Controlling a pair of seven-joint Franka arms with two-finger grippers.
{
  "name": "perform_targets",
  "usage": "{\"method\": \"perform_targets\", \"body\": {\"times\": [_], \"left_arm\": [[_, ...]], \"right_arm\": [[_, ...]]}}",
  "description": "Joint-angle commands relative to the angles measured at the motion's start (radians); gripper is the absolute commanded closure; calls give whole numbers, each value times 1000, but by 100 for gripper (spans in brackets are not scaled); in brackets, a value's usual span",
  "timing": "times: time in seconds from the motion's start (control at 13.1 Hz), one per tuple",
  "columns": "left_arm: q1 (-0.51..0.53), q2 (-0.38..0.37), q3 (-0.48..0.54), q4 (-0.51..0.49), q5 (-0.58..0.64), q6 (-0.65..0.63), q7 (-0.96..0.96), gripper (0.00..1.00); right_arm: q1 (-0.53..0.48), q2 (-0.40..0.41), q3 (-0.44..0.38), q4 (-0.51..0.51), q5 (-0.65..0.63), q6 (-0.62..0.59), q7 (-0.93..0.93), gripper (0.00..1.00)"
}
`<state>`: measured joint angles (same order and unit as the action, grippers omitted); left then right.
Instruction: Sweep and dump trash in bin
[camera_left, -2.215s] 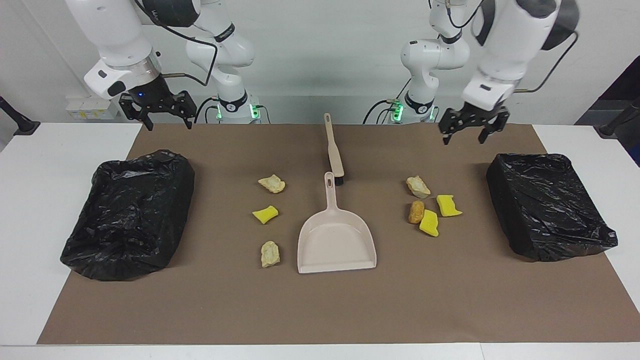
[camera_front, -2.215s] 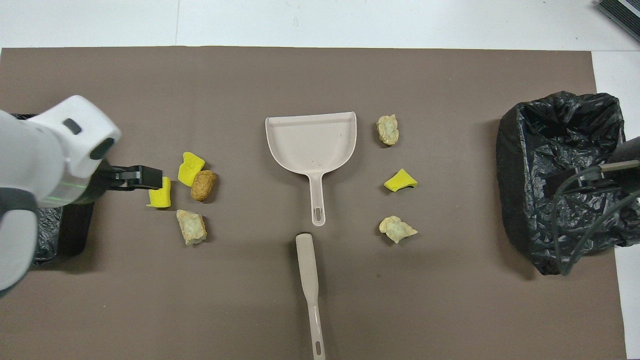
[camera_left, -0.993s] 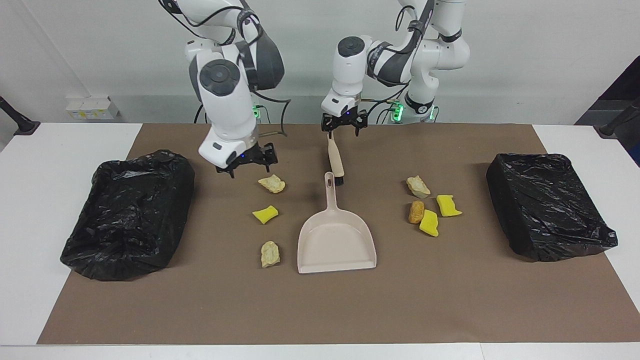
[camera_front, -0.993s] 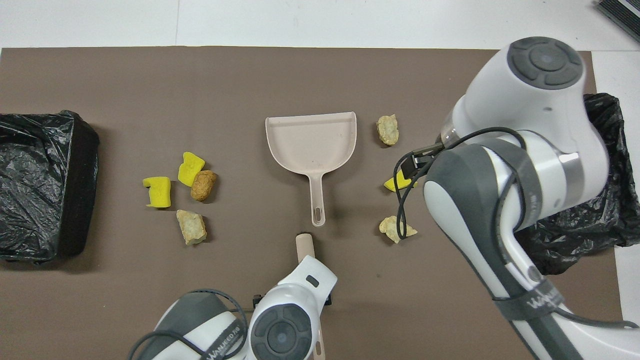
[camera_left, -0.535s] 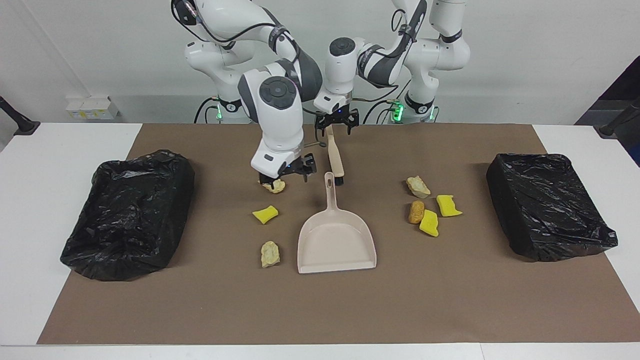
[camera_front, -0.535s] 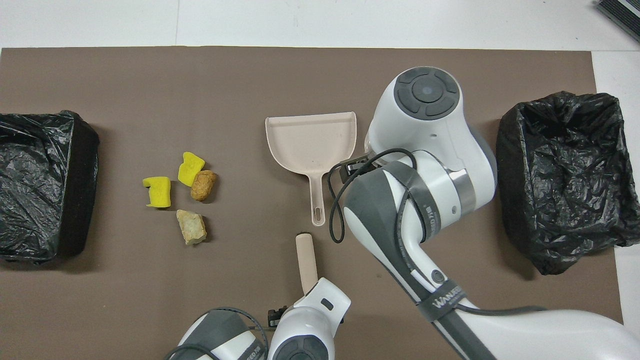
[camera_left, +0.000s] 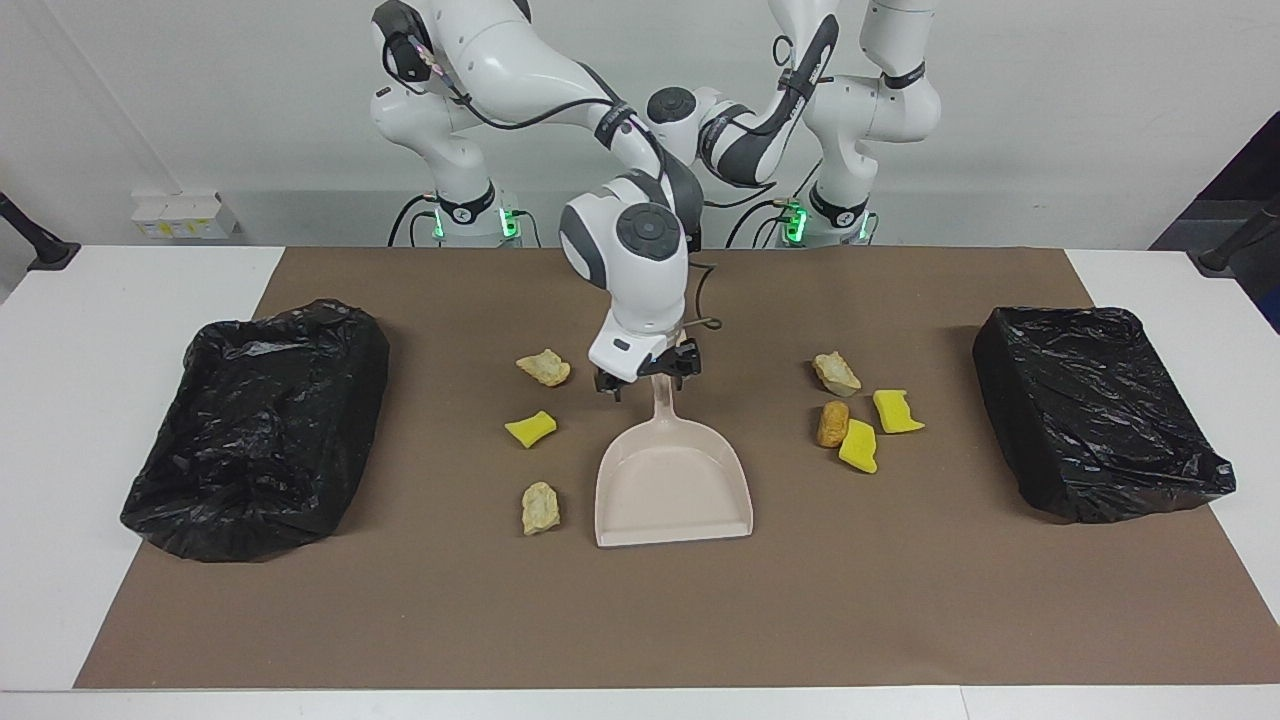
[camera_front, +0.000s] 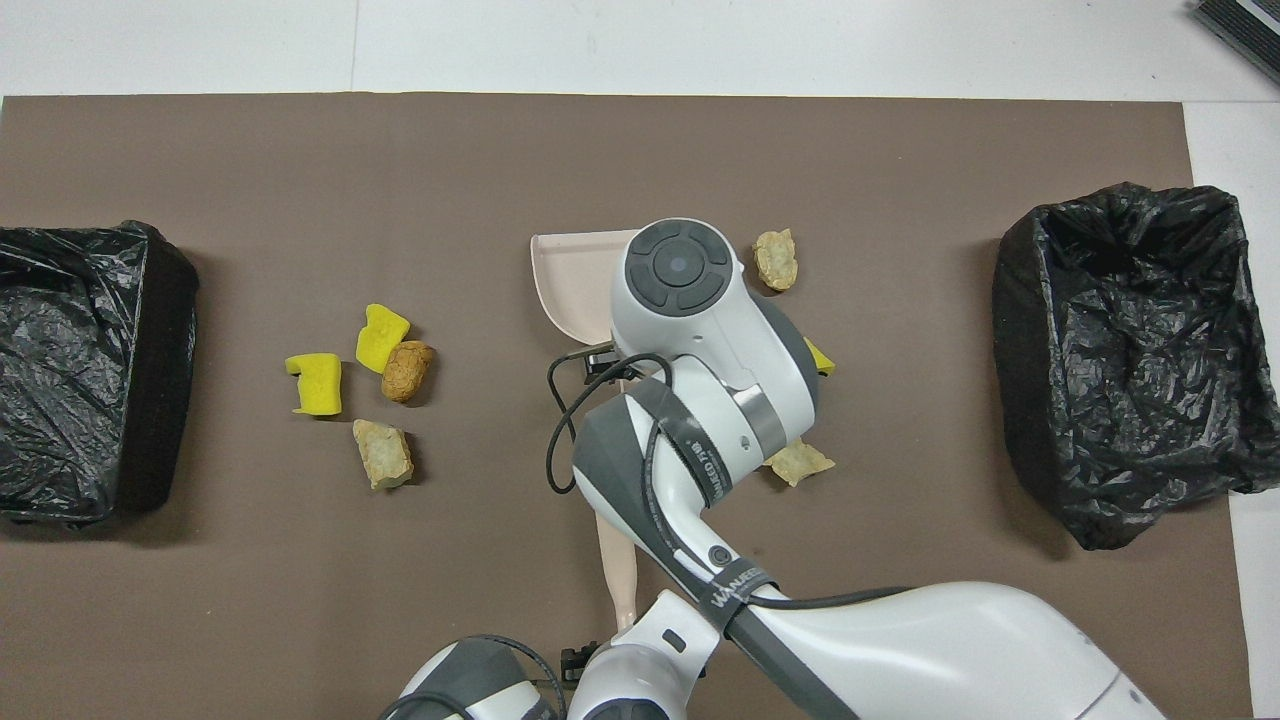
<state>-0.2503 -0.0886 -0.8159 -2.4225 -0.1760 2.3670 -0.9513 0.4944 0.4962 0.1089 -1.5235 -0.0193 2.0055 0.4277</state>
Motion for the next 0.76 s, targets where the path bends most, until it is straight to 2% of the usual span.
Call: {"method": "perform_targets", "body": {"times": [0.0, 0.08, 0.15, 0.23, 0.31, 0.38, 0.46, 0.53, 0.61, 0.69], "left_arm": [[-1, -2, 15, 5, 36, 1, -9, 0], [0, -2, 15, 5, 44, 0, -9, 0], [2, -2, 17, 5, 47, -5, -7, 6], [3, -3, 17, 6, 64, -20, -9, 9], [12, -5, 17, 8, 85, -32, -9, 18], [14, -8, 17, 11, 87, -35, -7, 41], [20, -7, 17, 25, 87, -45, -7, 73], [32, -5, 17, 32, 89, -54, -7, 96], [35, -5, 17, 39, 89, -55, -6, 100], [37, -5, 17, 40, 90, -54, -1, 100]], "right_arm": [[9, 8, 0, -6, -1, 42, 34, 1], [9, 7, 0, -7, -1, 36, 34, 9], [9, 8, 2, -9, 1, 35, 34, 17], [7, 7, 0, -20, 2, 41, 36, 20], [9, 1, 2, -41, 2, 44, 37, 20], [7, -2, 2, -49, 2, 42, 39, 21], [7, -5, 2, -59, 7, 42, 39, 25], [9, -10, 2, -66, 12, 42, 40, 27], [9, -18, 2, -81, 15, 42, 48, 30], [13, -22, 2, -84, 13, 30, 57, 43]]}}
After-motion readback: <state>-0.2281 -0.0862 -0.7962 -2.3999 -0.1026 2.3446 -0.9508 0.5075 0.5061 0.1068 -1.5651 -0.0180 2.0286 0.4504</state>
